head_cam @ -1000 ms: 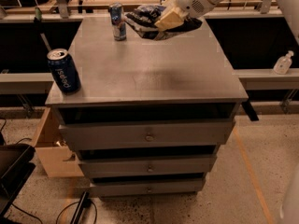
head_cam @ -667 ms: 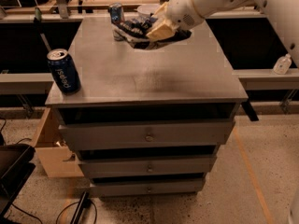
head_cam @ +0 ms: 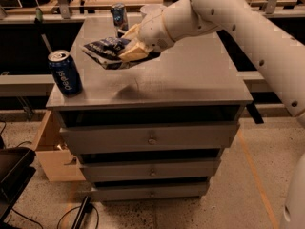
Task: Move blue chip bag near pepsi can
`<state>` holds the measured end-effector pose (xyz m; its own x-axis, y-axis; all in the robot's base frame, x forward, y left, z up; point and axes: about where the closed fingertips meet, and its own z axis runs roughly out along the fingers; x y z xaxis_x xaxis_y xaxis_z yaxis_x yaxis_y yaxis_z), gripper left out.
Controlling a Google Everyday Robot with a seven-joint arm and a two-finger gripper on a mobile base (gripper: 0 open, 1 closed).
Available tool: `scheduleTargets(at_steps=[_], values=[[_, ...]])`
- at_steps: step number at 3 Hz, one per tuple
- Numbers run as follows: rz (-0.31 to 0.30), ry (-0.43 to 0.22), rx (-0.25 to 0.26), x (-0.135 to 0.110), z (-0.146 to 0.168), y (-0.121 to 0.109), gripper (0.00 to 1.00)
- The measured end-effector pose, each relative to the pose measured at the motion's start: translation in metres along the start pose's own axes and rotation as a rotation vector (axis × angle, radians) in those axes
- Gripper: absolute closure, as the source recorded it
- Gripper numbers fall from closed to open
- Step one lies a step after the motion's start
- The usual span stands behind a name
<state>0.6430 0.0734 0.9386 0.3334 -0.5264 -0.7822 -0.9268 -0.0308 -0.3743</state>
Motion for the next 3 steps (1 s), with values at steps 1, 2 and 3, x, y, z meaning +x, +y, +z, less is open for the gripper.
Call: scheduleTargets(at_steps=[1, 2, 3], values=[[-0.011, -0.02, -0.04, -0.0006, 0.0195, 0.0086, 1.0], [-0.012, -0.021, -0.044, -0.0013, 0.0215, 0.0093, 0.82], [-0.012, -0.023, -0.048, -0.002, 0.0241, 0.0103, 0.59]])
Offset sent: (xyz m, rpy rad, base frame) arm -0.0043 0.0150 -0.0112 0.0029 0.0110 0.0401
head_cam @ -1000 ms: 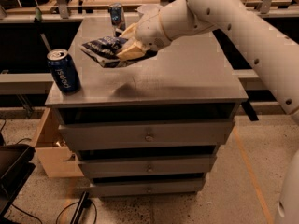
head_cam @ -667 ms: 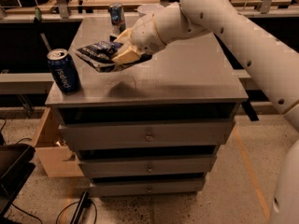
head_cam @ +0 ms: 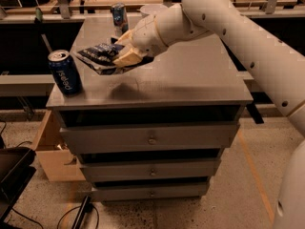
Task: Move blue chip bag near pepsi can
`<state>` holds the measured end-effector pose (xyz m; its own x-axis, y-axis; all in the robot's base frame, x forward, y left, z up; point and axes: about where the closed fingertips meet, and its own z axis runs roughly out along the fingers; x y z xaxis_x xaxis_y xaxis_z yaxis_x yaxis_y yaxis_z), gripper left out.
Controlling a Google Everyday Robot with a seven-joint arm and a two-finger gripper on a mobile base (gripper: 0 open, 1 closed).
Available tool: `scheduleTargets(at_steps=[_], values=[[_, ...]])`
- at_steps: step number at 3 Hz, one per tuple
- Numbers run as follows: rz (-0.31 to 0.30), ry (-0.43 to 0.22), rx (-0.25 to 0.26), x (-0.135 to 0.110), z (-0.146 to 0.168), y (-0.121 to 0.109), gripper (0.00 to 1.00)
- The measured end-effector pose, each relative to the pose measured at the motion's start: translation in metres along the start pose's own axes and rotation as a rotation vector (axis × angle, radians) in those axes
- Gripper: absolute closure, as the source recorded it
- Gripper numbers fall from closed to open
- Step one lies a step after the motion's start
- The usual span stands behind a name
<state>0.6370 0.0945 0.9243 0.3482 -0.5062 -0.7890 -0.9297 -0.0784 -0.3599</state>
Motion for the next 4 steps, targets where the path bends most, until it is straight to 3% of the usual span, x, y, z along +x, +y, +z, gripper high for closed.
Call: scheduleTargets(at_steps=[2, 3, 4], values=[[-0.001, -0.003, -0.009, -0.0013, 0.005, 0.0016, 0.13], [-0.002, -0.005, -0.013, -0.002, 0.0075, 0.0024, 0.0], [-0.002, -0.005, -0.013, -0.002, 0.0076, 0.0025, 0.0]])
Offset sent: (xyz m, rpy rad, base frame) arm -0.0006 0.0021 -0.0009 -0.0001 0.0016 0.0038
